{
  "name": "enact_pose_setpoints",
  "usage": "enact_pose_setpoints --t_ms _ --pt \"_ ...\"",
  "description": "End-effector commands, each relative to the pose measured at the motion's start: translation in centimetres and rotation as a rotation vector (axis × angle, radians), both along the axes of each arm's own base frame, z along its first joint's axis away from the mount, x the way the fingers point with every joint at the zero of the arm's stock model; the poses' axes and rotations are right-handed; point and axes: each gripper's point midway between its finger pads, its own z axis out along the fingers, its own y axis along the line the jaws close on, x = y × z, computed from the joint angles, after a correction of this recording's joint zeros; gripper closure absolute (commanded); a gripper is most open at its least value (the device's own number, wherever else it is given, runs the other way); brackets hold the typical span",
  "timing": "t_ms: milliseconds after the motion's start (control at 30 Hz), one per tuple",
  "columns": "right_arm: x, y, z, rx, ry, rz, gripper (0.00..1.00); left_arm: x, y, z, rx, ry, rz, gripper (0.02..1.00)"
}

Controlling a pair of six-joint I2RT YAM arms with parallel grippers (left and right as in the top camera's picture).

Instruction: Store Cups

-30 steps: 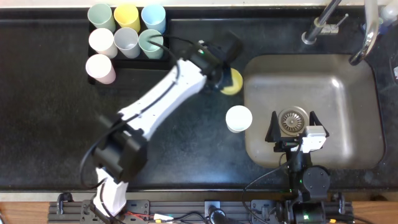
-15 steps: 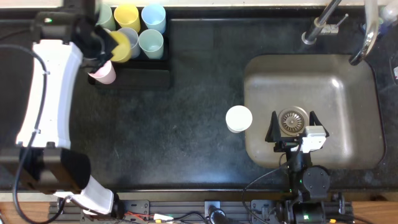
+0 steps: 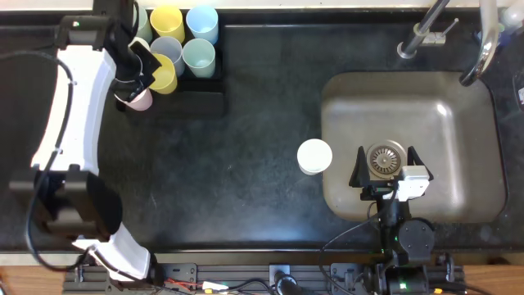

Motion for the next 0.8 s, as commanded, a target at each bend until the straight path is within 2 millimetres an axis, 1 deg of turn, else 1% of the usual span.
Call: enact_pose_setpoints --t_ms 33,233,400,700,800 --pt "0.0 0.2 -0.4 0.008 0.001 0.008 0.003 0.2 0.1 -2.6 -0.012 0.063 0.024 0.982" --pt "0.0 0.2 -0.4 0.008 0.001 0.008 0.005 0.7 -0.3 -4.1 -0.039 0.085 0.022 0.982" --pt "0.0 0.2 -0.4 0.008 0.001 0.008 0.003 0.9 -0.1 -5.4 -0.039 0.112 0.029 0.982" --pt "0.0 0.2 -0.4 0.008 0.001 0.008 0.003 0.7 -0.3 -5.5 -0.046 0.12 0.026 0.982" --pt "0.0 0.2 -0.4 0.008 0.001 0.008 0.003 0.5 -0.2 -5.2 -0.046 0.124 0.027 0.982"
